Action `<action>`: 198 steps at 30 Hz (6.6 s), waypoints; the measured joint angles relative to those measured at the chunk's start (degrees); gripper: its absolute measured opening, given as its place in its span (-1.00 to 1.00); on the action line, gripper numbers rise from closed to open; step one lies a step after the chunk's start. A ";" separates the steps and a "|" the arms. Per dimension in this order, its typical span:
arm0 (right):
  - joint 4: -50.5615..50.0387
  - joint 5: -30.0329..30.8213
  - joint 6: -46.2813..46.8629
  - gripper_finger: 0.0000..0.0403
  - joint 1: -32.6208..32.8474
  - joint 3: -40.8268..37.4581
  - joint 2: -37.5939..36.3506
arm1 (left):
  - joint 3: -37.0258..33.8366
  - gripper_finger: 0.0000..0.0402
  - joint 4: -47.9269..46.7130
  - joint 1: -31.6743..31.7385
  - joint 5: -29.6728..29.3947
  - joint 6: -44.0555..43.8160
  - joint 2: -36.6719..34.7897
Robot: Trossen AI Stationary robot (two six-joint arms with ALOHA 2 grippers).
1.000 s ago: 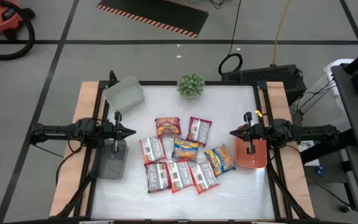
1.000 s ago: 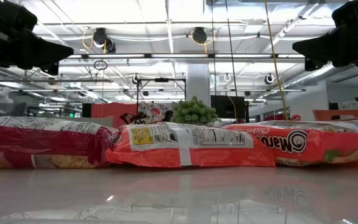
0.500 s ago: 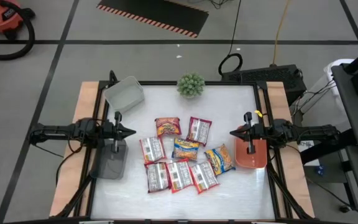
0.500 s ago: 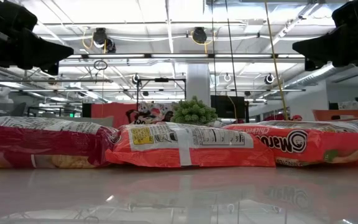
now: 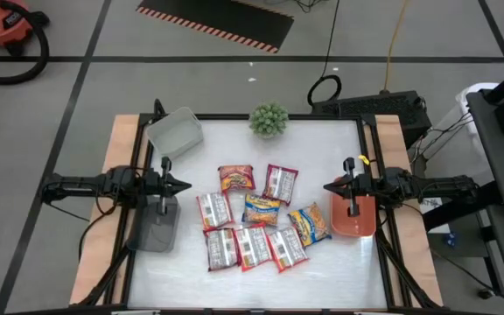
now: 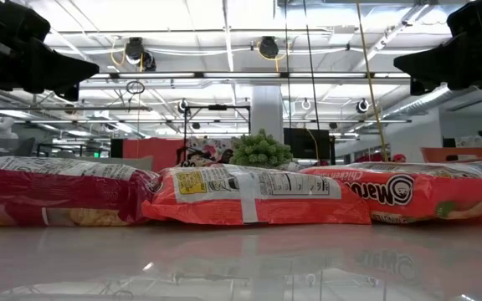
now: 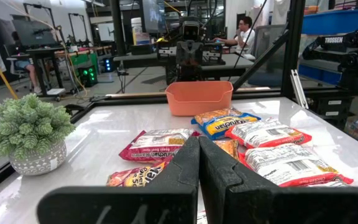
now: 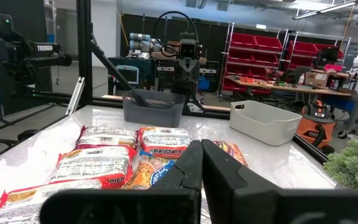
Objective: Sort Maruchan noodles
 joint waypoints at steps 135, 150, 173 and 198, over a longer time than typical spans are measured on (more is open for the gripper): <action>4.82 26.00 15.26 -1.00 13.25 37.91 46.61 | 56.44 -0.98 -42.45 -9.32 -15.23 -4.34 57.37; -10.51 27.73 18.60 -1.00 7.78 54.78 65.15 | 56.10 -0.98 -42.42 -9.68 -18.88 -2.17 57.33; -15.12 14.88 29.61 -1.00 2.51 55.54 73.29 | 46.51 -0.72 -30.47 -3.67 -12.38 -8.96 60.75; -15.77 14.80 25.46 -1.00 1.71 55.54 73.25 | 49.07 0.17 -27.78 -0.29 -12.91 -30.28 80.70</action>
